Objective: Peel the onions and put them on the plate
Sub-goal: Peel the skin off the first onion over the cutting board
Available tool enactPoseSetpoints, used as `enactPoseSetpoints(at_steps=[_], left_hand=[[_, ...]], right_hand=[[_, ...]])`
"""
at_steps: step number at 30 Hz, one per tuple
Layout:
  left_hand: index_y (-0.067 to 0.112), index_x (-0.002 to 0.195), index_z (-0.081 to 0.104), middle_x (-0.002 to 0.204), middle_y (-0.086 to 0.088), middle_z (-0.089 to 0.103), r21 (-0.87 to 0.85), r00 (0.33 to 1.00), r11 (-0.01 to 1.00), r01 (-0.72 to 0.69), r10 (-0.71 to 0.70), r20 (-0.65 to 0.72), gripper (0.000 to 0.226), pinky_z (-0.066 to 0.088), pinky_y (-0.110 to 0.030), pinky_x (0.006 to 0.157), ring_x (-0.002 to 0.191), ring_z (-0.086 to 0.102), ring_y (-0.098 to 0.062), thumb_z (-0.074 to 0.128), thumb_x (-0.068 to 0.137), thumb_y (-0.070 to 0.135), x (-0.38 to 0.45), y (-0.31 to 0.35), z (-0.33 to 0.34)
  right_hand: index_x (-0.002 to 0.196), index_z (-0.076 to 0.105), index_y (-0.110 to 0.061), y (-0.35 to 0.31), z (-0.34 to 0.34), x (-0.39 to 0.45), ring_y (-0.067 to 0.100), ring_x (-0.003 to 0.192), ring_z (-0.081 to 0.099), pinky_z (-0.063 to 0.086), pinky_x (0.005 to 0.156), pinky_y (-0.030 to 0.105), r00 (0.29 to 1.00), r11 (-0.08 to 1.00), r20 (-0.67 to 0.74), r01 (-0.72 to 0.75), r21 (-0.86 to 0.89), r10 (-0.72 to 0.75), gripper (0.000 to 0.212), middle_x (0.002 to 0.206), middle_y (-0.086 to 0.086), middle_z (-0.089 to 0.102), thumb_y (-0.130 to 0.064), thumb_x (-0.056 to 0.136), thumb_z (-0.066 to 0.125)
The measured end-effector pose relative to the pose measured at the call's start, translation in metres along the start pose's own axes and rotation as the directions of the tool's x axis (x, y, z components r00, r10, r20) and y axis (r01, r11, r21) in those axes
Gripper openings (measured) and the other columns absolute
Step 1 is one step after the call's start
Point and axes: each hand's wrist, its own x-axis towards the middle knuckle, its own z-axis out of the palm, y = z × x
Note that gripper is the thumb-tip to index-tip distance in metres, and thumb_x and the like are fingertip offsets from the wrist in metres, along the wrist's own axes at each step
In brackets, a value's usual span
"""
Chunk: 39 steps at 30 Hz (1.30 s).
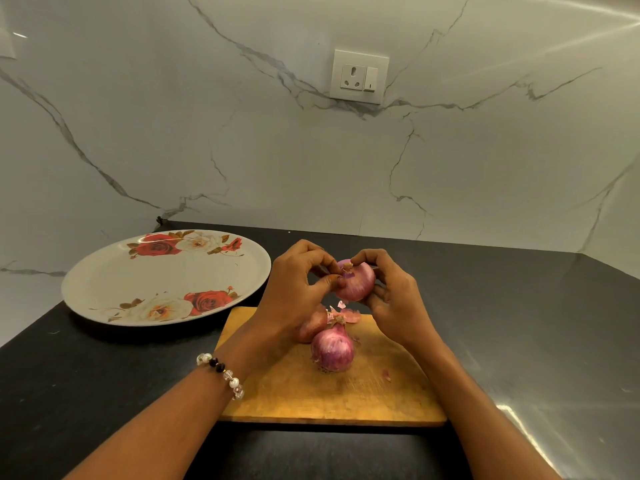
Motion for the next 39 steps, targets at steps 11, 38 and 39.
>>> enactPoseSetpoints(at_steps=[11, 38, 39], left_hand=[[0.012, 0.094, 0.061, 0.097, 0.003, 0.054, -0.001, 0.998, 1.000, 0.029, -0.029, 0.056, 0.011, 0.048, -0.007, 0.069, 0.085, 0.055, -0.007, 0.062, 0.087, 0.002, 0.0006, -0.0054, 0.0033], [0.008, 0.087, 0.072, 0.092, 0.000, 0.059, 0.112, 0.995, 0.989, -0.099, 0.096, 0.029, 0.013, 0.042, 0.000, 0.072, 0.074, 0.055, -0.004, 0.077, 0.076, 0.011, 0.0005, -0.0078, 0.0049], [0.008, 0.088, 0.071, 0.092, 0.001, 0.057, 0.116, 0.996, 0.989, -0.088, 0.084, 0.035, 0.013, 0.041, 0.000, 0.072, 0.075, 0.054, -0.003, 0.076, 0.077, 0.011, 0.0005, -0.0081, 0.0048]], right_hand=[[0.113, 0.048, -0.037, 0.0008, -0.0009, 0.0007, 0.011, 0.114, 0.058, 0.054, 0.077, 0.013, 0.997, 0.996, 0.024, -0.069, 0.052, 0.067, 0.065, 0.122, -0.005, 0.055, 0.015, 0.080, 0.070], [0.114, 0.054, -0.023, 0.0026, -0.0038, 0.0002, 0.011, 0.103, 0.058, 0.051, 0.077, 0.006, 0.999, 0.990, 0.048, -0.005, -0.143, 0.011, 0.054, 0.116, -0.001, 0.057, 0.014, 0.078, 0.072], [0.114, 0.054, -0.023, 0.0027, -0.0040, 0.0002, 0.009, 0.103, 0.058, 0.050, 0.077, 0.006, 0.999, 0.989, 0.050, -0.004, -0.145, 0.011, 0.055, 0.117, -0.001, 0.057, 0.014, 0.078, 0.072]])
